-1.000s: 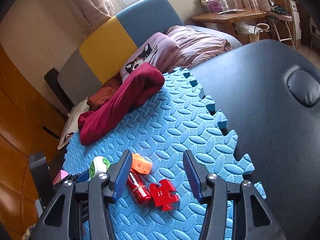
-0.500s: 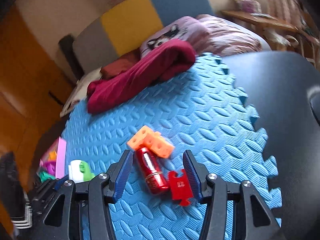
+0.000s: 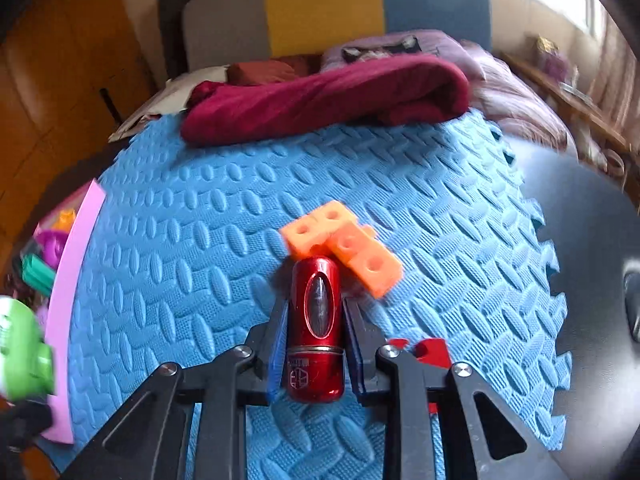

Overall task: Organize rigid objects
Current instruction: 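Grasp the white-green dispenser with the left tool while the right tool grasps the red cylinder, then carry the white-green dispenser over the white tray with the left tool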

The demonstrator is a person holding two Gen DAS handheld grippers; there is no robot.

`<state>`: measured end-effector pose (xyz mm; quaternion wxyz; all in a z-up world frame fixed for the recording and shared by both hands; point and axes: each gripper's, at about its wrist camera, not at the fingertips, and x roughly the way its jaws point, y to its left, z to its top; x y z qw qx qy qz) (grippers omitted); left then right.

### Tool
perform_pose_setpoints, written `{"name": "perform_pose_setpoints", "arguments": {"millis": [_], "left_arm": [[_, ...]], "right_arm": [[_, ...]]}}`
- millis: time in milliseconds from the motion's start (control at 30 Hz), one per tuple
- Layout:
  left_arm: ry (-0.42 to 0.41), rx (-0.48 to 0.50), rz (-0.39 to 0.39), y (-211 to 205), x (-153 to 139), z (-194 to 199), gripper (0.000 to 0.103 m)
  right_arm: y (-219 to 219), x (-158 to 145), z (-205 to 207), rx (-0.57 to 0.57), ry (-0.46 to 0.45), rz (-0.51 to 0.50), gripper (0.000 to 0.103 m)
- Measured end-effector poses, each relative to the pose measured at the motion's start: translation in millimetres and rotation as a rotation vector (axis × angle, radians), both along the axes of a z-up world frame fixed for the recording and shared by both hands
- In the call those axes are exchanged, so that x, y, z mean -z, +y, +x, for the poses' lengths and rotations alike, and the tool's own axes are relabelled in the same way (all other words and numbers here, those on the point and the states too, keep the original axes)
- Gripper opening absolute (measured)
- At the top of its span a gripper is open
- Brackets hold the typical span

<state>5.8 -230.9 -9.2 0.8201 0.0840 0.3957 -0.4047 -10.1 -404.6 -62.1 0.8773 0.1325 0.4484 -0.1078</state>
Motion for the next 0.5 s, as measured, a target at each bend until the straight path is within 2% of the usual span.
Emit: {"name": "perform_pose_setpoints", "arguments": {"millis": [33, 100, 267, 500], "left_arm": [[0.004, -0.009, -0.014, 8, -3, -1, 0.063], [0.004, -0.026, -0.024, 17, -6, -1, 0.063], [0.001, -0.081, -0.033, 44, -12, 0, 0.063], [-0.020, -0.176, -0.005, 72, -11, 5, 0.063]], "right_arm": [[12, 0, 1, -0.062, -0.005, 0.013, 0.026], [28, 2, 5, -0.121, -0.001, -0.036, 0.026], [24, 5, 1, -0.103, -0.027, -0.008, 0.027], [40, 8, -3, -0.119, -0.058, -0.118, 0.027]]}}
